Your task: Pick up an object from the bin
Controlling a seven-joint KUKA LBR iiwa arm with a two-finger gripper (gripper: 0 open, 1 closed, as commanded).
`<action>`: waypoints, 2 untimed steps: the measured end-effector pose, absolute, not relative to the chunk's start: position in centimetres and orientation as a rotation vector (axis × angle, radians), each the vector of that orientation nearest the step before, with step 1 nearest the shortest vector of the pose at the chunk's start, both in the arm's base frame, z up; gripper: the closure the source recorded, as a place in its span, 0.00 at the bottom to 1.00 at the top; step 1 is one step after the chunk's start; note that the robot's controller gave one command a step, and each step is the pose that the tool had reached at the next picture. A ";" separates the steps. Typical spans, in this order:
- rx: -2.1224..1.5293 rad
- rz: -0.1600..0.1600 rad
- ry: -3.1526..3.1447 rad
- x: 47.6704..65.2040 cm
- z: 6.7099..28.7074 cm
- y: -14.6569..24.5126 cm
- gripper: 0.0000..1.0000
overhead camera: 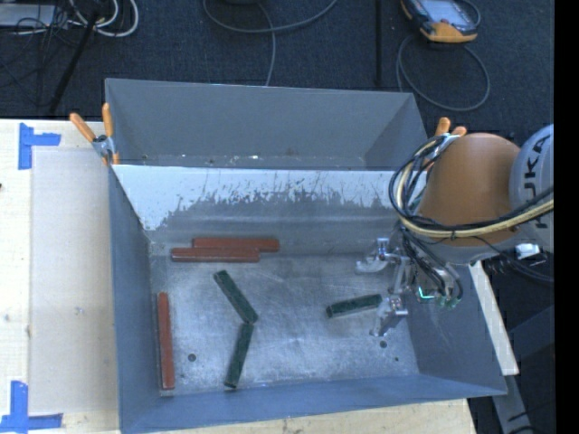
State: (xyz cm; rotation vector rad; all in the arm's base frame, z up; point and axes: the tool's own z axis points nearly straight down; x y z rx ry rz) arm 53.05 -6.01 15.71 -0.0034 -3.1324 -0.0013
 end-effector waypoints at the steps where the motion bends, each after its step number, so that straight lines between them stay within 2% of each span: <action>1: -0.001 0.000 -3.140 53.2 16.1 -6.0 0.00; 2: -0.113 -0.001 -3.148 54.2 7.6 -6.3 1.00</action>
Offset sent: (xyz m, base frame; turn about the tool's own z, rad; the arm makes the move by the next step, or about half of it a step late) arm 0.0072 -0.0027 -0.0871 0.0716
